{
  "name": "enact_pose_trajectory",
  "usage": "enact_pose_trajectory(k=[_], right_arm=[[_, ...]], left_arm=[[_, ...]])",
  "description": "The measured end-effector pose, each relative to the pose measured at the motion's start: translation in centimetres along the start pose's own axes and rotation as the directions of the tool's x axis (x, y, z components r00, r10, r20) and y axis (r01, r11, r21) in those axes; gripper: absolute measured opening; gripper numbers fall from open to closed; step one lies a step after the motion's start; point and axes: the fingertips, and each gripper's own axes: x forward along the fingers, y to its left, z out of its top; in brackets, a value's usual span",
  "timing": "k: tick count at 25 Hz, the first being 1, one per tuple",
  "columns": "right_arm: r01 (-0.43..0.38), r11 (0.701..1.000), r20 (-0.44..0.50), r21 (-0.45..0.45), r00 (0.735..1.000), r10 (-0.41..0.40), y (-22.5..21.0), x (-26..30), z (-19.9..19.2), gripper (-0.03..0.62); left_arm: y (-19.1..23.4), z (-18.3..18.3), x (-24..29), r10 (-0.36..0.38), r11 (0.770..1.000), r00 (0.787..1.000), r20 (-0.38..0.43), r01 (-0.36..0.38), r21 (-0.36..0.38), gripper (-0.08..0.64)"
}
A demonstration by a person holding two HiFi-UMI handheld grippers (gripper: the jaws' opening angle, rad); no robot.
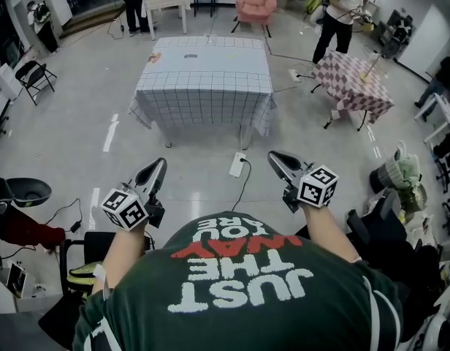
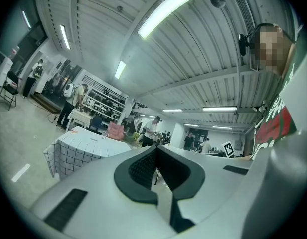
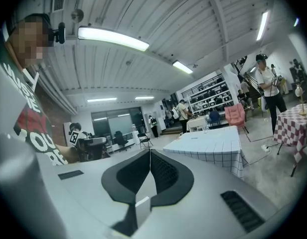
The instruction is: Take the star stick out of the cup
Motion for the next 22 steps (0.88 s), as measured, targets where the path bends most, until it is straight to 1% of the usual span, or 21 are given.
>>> enact_pose_trajectory(k=[4,12,17,22], right_arm=[[-0.016,1.000,-0.002,-0.005,1.000,0.016,-2.2,-2.4,0.0,0.034],[-0.055,0.998,-0.007,-0.001,0.998,0.055,-4.5,-4.5,-0.4,0.034],[-0.057,0.998,-0.006,0.008,0.998,0.057,-5.8,-4.2,-0.5,0.034],[-0.046,0.999,-0.015,0.012,0.999,0.046,-6.9,-1.7,-0.3,0.034]], left_arm=[[-2.9,-1.2,2.3,0.011,1.000,1.000,0.000,-0.011,0.004,0.009],[-6.1,-3.2,4.9,0.018,1.000,1.000,-0.016,-0.018,0.003,0.009],[-5.8,-3.4,5.7,0.025,1.000,0.999,-0.021,-0.025,0.005,0.009],[-2.9,-3.1,6.6,0.024,1.000,1.000,-0.017,-0.024,-0.008,0.009]])
